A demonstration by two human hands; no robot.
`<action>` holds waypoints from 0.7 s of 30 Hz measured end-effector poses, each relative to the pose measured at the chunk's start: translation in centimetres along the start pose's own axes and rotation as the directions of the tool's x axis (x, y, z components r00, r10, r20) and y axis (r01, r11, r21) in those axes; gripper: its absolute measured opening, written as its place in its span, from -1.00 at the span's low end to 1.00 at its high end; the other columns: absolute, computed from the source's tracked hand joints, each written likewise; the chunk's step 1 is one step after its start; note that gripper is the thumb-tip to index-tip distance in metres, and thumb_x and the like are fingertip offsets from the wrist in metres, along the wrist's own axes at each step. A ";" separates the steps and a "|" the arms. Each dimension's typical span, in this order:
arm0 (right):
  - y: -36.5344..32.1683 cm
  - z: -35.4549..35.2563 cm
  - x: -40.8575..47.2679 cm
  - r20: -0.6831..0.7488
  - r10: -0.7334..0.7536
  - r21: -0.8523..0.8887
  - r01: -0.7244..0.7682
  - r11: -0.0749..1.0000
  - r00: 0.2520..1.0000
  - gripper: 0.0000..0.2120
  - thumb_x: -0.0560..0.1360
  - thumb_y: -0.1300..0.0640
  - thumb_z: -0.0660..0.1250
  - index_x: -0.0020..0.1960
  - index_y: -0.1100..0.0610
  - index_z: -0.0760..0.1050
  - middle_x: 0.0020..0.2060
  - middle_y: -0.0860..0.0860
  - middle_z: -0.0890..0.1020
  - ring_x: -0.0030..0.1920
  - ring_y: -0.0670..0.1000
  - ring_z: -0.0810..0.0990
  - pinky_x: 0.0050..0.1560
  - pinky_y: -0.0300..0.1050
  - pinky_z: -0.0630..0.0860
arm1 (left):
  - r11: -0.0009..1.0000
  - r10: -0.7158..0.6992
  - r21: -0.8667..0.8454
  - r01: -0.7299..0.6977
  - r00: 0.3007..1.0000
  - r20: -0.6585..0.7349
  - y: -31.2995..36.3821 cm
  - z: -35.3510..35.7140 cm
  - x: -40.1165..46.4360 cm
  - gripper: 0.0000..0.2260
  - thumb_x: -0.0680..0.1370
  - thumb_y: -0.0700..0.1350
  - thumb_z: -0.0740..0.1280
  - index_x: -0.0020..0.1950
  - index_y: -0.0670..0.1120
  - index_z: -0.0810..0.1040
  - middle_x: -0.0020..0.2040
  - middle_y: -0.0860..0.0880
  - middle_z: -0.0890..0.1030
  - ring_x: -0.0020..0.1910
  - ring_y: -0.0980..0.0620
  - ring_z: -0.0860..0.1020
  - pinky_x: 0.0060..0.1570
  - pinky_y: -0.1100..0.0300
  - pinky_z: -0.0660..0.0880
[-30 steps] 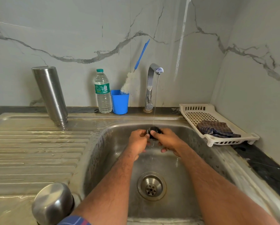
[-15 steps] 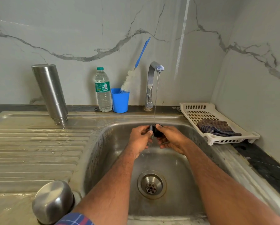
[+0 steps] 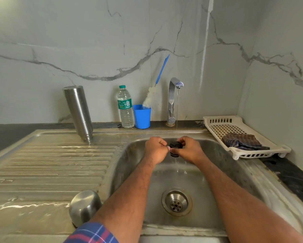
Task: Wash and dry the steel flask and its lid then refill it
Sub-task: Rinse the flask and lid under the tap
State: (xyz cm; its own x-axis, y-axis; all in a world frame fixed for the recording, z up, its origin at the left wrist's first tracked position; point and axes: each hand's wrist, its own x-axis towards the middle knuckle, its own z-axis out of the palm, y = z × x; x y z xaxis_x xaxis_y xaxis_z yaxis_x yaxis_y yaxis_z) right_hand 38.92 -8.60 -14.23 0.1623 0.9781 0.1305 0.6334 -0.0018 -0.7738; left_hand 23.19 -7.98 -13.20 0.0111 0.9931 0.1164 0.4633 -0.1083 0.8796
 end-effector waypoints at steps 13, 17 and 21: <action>-7.4 1.8 -3.9 -0.005 -0.248 -0.203 0.242 0.949 0.969 -0.66 0.38 -0.16 0.56 -0.04 0.00 0.52 -0.22 -0.11 0.60 -0.20 -0.15 0.57 -0.28 -0.26 0.44 | 0.868 0.082 0.458 -0.194 0.964 0.252 3.0 -15.9 -1.7 -0.93 0.52 -0.21 0.49 -0.06 -0.20 0.66 -0.19 -0.04 0.69 -0.36 0.10 0.66 -0.39 0.24 0.51; -9.1 2.9 -3.0 0.065 -0.251 -0.231 0.259 0.938 0.966 -0.65 0.36 -0.19 0.56 -0.05 -0.01 0.55 -0.19 -0.07 0.63 -0.18 -0.11 0.58 -0.21 -0.18 0.47 | 0.878 0.043 0.457 -0.142 0.975 0.220 0.1 -19.6 -1.7 -0.90 0.53 -0.19 0.49 -0.05 -0.22 0.65 -0.15 -0.12 0.72 -0.35 0.08 0.68 -0.48 0.26 0.43; -11.8 6.4 -1.9 0.069 -0.286 -0.118 0.293 0.949 0.956 -0.53 0.34 -0.10 0.60 0.15 0.04 0.56 -0.01 -0.05 0.63 -0.02 -0.04 0.59 -0.04 -0.19 0.50 | 0.911 0.065 0.397 -0.116 0.988 0.139 -4.0 -22.9 -1.7 -0.87 0.51 -0.20 0.51 -0.09 -0.27 0.66 -0.23 -0.15 0.71 -0.40 0.05 0.65 -0.44 0.29 0.48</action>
State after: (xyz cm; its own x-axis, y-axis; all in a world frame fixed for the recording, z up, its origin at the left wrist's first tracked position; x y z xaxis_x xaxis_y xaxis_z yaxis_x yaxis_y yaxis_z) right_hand 26.33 -9.15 -9.33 -0.0785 0.9496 0.3034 0.7377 0.2600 -0.6231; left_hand 1.07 -10.22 -6.35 0.1647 0.9804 0.1081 0.7722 -0.1963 0.6043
